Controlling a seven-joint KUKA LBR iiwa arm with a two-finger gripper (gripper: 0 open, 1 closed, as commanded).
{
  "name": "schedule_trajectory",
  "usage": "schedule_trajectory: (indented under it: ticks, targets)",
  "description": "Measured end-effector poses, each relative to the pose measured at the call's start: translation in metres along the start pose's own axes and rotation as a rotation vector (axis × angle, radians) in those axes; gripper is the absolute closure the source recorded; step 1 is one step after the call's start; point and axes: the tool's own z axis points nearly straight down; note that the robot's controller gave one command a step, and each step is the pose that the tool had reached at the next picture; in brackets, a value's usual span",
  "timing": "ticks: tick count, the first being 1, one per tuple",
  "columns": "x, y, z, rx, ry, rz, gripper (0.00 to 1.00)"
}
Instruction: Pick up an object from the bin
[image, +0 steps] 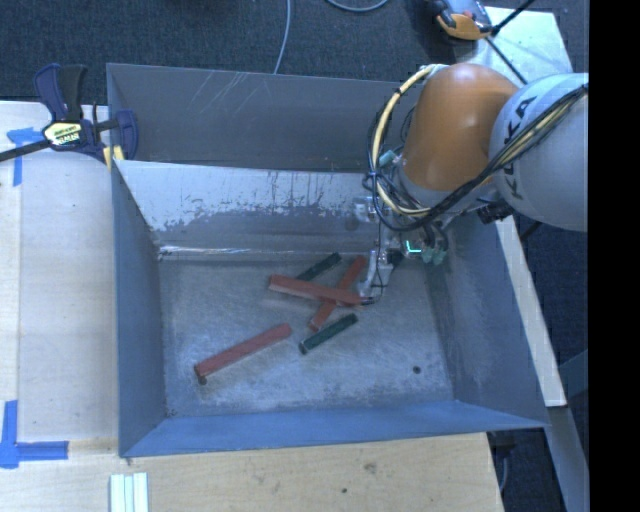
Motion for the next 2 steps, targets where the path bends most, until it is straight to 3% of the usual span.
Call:
schedule_trajectory:
  ticks: [1,2]
  targets:
    - [0.000,0.000,0.000,0.000,-0.001,0.000,0.00]
    - [0.018,0.014,0.054,0.000,-0.007,0.003,0.00]
